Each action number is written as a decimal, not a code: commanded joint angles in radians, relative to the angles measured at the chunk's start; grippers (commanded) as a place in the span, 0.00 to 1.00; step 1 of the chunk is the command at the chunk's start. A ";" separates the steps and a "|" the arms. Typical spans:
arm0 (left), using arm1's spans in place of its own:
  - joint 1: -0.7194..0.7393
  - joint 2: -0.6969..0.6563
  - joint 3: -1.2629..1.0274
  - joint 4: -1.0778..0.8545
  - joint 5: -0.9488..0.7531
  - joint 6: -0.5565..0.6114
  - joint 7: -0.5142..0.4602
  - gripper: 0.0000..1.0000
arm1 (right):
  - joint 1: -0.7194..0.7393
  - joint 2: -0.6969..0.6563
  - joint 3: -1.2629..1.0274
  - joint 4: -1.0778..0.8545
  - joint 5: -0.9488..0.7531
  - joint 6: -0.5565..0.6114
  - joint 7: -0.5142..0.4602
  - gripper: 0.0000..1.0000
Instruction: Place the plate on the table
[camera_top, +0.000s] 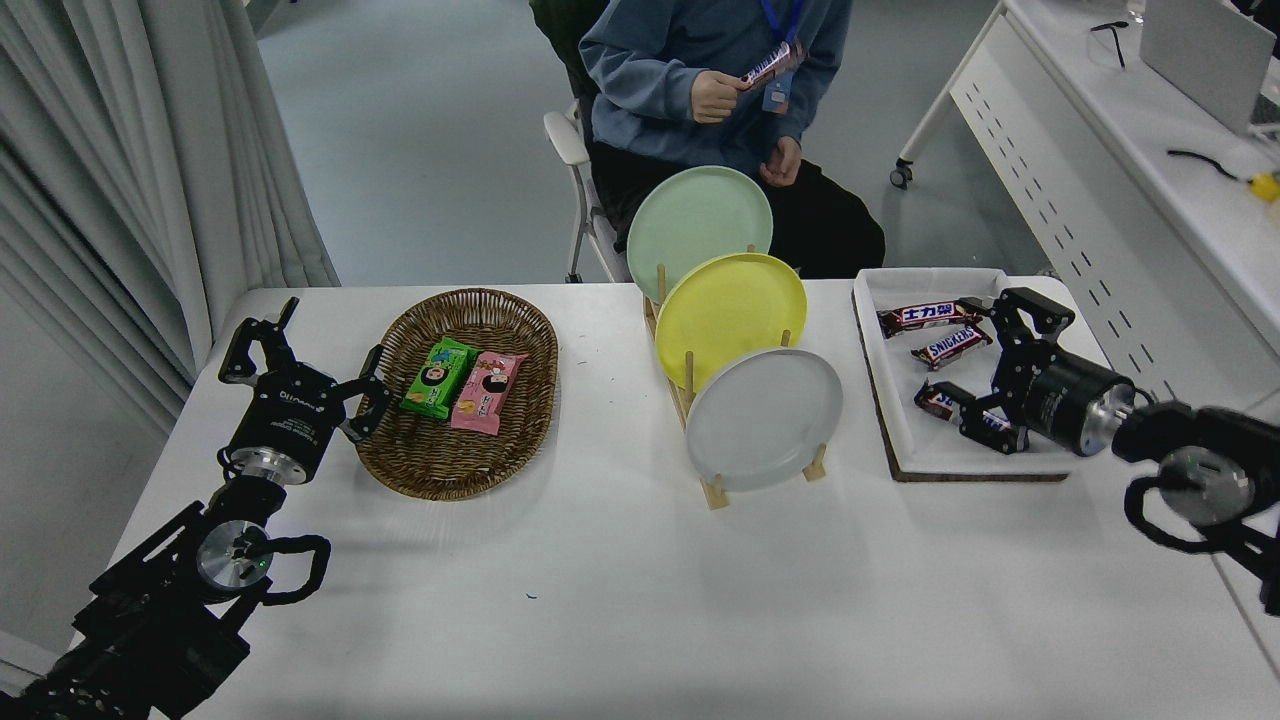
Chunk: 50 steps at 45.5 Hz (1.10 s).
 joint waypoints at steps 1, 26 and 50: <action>0.000 0.000 0.000 -0.001 0.000 -0.001 0.000 1.00 | 0.179 -0.105 -0.265 0.192 0.068 0.006 -0.002 0.99; 0.000 0.000 0.000 -0.001 0.000 -0.001 0.000 1.00 | 0.391 -0.099 -0.383 0.395 0.334 -0.159 -0.031 0.99; 0.000 0.000 0.000 0.001 0.000 0.000 0.000 1.00 | 0.437 0.139 -0.286 0.415 0.498 -0.420 -0.210 0.99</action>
